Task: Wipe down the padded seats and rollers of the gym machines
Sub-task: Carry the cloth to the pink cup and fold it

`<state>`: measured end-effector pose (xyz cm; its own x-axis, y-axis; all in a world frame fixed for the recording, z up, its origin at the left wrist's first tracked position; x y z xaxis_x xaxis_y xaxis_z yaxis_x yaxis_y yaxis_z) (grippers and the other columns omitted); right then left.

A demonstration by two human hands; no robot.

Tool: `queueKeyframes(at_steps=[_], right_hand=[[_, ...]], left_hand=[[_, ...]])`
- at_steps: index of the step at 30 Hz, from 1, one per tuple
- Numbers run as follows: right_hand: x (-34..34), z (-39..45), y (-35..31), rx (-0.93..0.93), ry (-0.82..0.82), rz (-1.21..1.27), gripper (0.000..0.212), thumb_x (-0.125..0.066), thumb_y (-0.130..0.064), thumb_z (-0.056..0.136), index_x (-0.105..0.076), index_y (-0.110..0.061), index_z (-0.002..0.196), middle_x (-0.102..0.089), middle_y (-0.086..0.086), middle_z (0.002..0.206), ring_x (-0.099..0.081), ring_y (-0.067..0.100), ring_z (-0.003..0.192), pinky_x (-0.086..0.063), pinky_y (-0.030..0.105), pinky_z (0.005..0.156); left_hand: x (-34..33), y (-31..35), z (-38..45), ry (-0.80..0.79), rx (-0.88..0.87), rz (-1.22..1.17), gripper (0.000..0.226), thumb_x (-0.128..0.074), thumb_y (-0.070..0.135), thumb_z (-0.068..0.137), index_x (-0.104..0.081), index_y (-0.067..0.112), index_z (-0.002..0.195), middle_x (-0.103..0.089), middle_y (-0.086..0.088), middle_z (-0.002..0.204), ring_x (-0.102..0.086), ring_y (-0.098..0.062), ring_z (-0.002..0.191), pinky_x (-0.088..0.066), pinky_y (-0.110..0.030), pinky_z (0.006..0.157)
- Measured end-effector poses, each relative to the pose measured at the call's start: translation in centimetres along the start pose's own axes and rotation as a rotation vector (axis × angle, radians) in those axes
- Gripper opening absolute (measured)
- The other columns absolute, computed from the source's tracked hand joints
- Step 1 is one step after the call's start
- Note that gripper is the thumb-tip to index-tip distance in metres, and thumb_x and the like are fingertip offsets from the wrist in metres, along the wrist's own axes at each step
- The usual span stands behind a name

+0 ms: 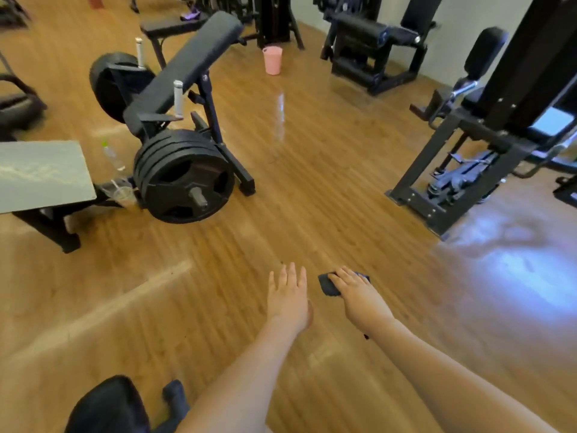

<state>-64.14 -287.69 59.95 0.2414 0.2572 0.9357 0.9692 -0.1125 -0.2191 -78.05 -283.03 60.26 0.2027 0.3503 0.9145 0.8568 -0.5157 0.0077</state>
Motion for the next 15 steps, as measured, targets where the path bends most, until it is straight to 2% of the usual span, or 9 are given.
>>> queueKeyframes(at_steps=[8,15], right_hand=[[8.2,21.0,4.6,-0.010,0.051,0.004,0.067,-0.034,0.007,0.090,-0.017,-0.020,0.148,-0.004,-0.001,0.157,-0.003,0.015,0.144,-0.009,0.032,0.115],[17.0,38.7,10.5,-0.013,0.074,0.009,0.070,-0.035,0.009,0.087,-0.016,-0.020,0.148,-0.004,-0.003,0.157,-0.002,0.014,0.144,-0.008,0.031,0.115]], left_hand=[[9.1,-4.4,20.3,0.042,0.005,-0.059,0.077,-0.041,0.040,0.097,0.008,0.012,0.150,0.007,-0.014,0.158,0.005,-0.031,0.145,0.000,-0.047,0.116],[18.5,-7.0,38.2,0.002,0.027,-0.019,0.077,-0.037,0.045,0.098,0.010,0.013,0.150,0.010,-0.012,0.158,0.006,-0.030,0.145,0.002,-0.047,0.116]])
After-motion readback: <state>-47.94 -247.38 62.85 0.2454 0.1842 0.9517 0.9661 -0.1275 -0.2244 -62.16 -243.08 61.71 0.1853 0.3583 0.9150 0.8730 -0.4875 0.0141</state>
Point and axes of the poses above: each hand's wrist, its own z-axis towards the middle knuckle, its own x-axis out of the back of the hand, y = z × x, the point moved 3 cm from there along z, towards the middle knuckle
